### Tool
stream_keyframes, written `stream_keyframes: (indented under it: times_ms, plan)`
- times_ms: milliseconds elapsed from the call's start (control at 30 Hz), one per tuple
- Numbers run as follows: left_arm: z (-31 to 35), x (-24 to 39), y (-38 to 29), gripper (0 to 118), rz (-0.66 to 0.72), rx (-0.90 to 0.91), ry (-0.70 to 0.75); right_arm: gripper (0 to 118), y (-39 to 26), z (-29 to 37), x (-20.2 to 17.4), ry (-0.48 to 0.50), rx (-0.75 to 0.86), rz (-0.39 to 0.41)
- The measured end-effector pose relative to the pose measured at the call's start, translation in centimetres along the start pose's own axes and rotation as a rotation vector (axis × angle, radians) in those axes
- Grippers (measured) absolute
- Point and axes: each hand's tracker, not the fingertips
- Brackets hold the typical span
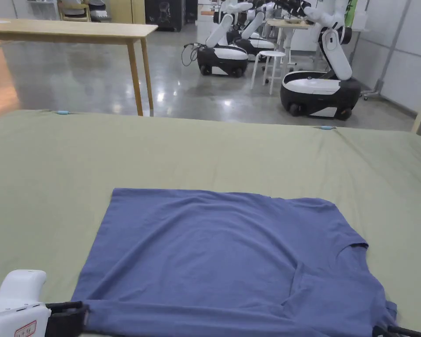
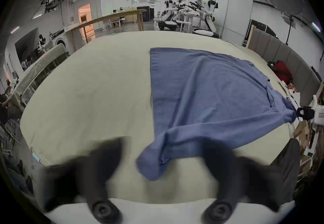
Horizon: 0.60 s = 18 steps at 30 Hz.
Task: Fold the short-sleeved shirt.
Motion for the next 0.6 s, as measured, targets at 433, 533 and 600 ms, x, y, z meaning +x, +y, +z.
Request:
stream_keyframes:
  times_ms: [433,533,600]
  plan:
    - [3.7,-2.2,-2.0,4,0.13,0.052,0.008,3,-0.9,3.0,-0.2,-0.058,0.119,-0.006]
    - [3.6,-1.9,-2.1,4,0.124,0.042,0.001,3,-0.8,3.1,-0.7,-0.058,0.112,-0.022]
    - [3.3,-1.9,-2.0,4,0.117,0.043,0.011,3,-0.9,3.2,-0.9,-0.056,0.106,-0.018]
